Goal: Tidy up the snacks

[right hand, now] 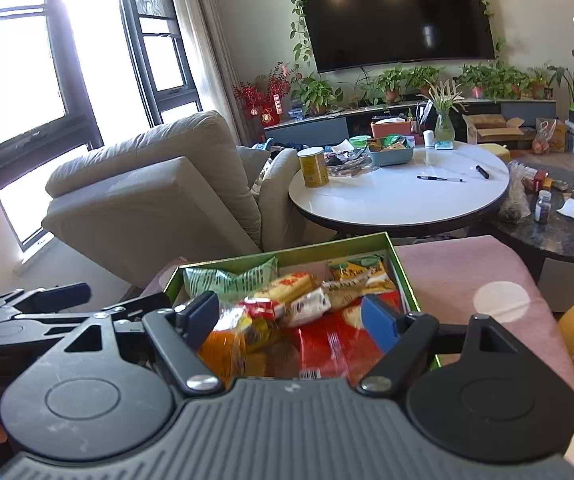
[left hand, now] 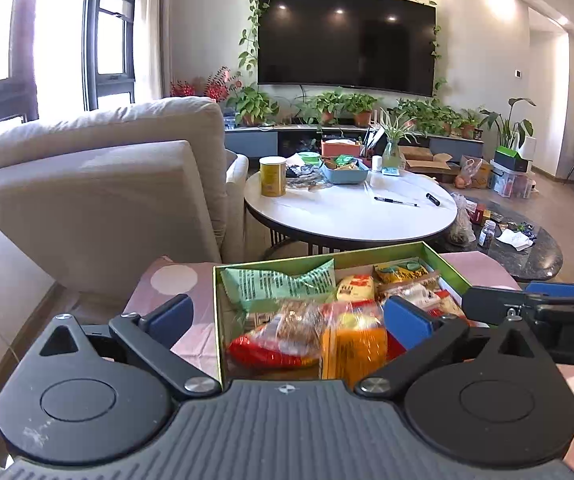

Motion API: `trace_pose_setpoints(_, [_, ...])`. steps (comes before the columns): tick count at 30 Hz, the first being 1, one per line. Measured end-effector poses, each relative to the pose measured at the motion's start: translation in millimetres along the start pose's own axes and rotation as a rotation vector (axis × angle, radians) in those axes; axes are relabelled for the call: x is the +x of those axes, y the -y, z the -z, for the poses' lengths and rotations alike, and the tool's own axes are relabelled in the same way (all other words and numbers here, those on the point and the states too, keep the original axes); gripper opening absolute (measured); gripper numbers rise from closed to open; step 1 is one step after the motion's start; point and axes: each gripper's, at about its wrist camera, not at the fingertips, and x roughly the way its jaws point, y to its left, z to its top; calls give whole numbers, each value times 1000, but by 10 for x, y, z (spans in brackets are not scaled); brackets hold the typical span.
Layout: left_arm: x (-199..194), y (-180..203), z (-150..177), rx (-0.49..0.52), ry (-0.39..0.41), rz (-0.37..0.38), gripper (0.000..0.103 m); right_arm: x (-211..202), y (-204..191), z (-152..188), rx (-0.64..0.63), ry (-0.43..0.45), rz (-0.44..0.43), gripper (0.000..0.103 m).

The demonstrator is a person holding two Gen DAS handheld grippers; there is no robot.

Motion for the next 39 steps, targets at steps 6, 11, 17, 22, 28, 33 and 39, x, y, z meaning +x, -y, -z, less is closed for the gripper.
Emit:
trace_pose_setpoints(6, [-256, 81, 115, 15, 18, -22, 103, -205, -52, 122, -35, -6, 7, 74])
trace_pose_setpoints(11, [-443, 90, 166, 3, 25, -18, 103, -364, -69, 202, -31, 6, 5, 74])
trace_pose_setpoints(17, [-645, 105, 247, 12, 33, -36, 103, -504, -104, 288, -32, 7, 2, 74])
trace_pose_setpoints(22, [-773, 85, 342, -4, 25, -32, 103, -581, -140, 399, -26, 1, -12, 74])
trace_pose_setpoints(28, [-856, 60, 442, -7, 10, -28, 103, -673, -200, 471, -35, 6, -12, 74])
trace_pose_setpoints(33, [-902, 32, 474, -12, 13, -26, 103, -720, -234, 516, -33, 7, -14, 74])
trace_pose_setpoints(39, [-903, 17, 506, -19, 8, -28, 103, -736, -257, 555, -27, 2, -13, 74])
